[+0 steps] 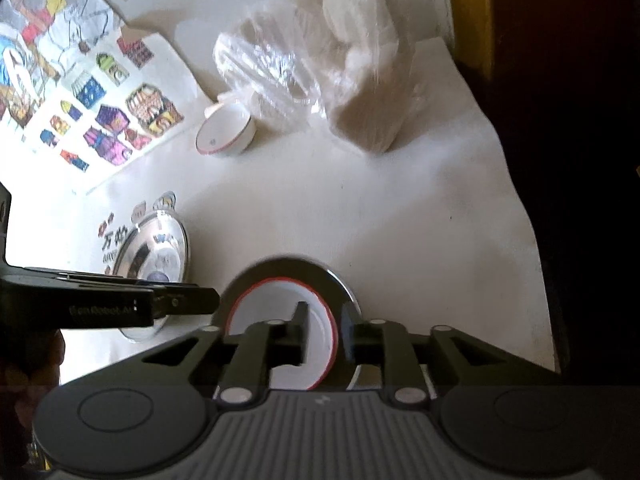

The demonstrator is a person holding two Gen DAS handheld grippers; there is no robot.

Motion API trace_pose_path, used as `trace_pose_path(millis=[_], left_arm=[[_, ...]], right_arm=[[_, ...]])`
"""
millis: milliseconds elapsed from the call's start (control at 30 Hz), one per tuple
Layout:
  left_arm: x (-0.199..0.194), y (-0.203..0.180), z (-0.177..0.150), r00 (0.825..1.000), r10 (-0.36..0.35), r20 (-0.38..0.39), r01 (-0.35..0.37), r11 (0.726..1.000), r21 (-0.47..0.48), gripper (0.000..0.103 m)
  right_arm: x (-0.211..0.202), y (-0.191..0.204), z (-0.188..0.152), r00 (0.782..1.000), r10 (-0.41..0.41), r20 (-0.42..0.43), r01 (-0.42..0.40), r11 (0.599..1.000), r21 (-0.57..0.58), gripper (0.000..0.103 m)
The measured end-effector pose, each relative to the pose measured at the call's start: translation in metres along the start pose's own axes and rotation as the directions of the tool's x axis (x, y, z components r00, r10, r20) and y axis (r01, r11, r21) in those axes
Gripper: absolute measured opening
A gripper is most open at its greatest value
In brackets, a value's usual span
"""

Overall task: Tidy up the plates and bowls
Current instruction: 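Lower the red-rimmed bowl into the small steel bowl and open both grippers, then move both tools to the second red-rimmed white bowl beside the plastic bag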

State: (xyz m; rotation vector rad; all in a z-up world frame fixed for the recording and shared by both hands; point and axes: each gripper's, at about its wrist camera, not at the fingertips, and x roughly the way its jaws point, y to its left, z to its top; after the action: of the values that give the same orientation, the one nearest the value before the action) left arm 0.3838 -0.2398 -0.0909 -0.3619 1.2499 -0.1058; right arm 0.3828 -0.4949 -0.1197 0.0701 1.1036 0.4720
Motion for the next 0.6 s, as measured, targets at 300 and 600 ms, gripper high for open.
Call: trace_pose_path(millis=[300,600], left_arm=[[-0.020,0.042,0.026,0.998,0.003,0.059,0.000,0.999,-0.042,0.086],[-0.029,0.100,0.053,0.993,0.044,0.113,-0.033,0.994,-0.101,0.102]], right_arm=[[0.000,0.025,0.008,0.998,0.030,0.057,-0.031,0.999,0.021,0.089],[0.005,0.047,0.019,0.983,0.047,0.178,-0.066,0.993,0.102,0.103]])
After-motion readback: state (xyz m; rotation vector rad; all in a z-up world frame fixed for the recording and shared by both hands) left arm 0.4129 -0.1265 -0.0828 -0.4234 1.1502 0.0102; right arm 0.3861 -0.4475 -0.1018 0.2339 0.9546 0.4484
